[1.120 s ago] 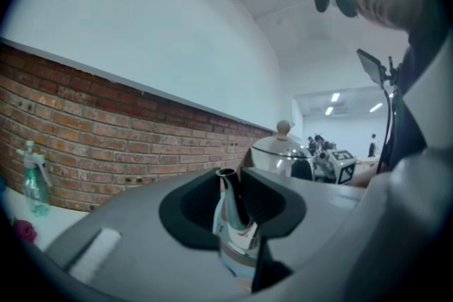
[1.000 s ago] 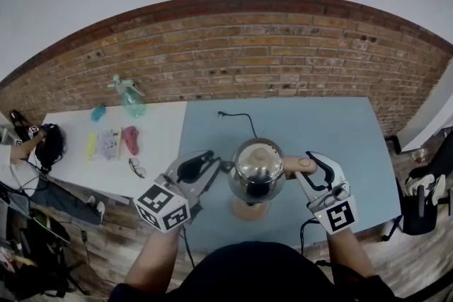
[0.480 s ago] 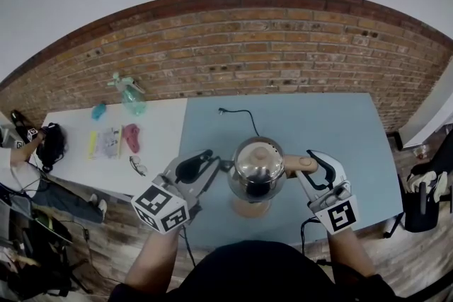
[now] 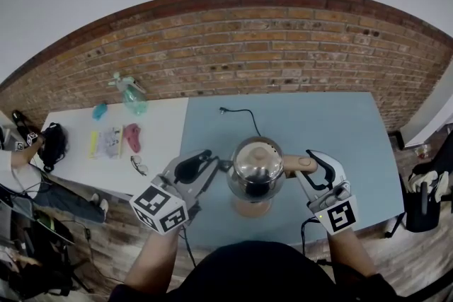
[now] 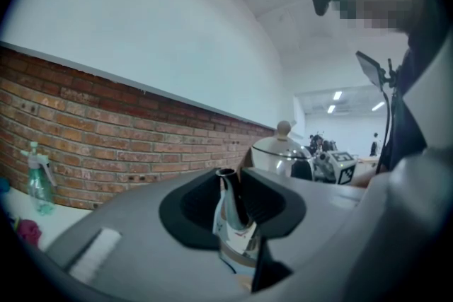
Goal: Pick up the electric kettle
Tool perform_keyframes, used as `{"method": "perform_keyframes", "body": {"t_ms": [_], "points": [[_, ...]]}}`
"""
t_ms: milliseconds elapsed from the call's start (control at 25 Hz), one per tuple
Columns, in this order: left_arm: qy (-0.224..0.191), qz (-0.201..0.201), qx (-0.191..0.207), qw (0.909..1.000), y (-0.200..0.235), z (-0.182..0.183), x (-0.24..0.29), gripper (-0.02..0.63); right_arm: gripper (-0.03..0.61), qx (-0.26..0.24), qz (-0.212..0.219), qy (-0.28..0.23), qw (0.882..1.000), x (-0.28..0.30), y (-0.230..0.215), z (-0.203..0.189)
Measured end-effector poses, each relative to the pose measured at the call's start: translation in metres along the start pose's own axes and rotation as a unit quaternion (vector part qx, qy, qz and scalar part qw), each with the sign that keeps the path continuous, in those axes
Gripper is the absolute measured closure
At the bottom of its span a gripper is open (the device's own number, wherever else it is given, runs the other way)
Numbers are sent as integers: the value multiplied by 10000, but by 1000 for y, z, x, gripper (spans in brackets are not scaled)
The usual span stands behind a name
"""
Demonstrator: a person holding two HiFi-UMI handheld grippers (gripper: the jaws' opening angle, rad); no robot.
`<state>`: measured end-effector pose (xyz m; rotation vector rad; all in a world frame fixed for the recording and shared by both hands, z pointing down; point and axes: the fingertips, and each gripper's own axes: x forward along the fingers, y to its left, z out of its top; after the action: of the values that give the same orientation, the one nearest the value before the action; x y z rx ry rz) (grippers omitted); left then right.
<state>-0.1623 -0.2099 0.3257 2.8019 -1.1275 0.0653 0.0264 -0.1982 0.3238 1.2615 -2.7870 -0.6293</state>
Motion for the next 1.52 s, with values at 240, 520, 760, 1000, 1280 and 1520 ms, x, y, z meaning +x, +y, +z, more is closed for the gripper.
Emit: {"method": "perform_keyframes", "body": {"t_ms": [240,520,760,1000,1280,1520], "points": [[-38,37,-72,10000,1,5,0,518,423,37,4,5,10000,2,-1,0],[-9,29,-47,10000,1,4,2,522,423,77,-42,6,10000,1,-1,-4],[-12,18,-11,10000,3,4,3,520,423,105,-61,34,9999,2,-2,-6],[-16,9,6,10000,3,3,5,522,423,157,-71,26,9998,2,-1,-10],[-47,38,33,10000,3,4,5,525,423,175,-67,36,9998,2,-2,-12],[-68,31,9,10000,1,5,5,525,423,194,-56,26,9998,3,-2,-11]]}}
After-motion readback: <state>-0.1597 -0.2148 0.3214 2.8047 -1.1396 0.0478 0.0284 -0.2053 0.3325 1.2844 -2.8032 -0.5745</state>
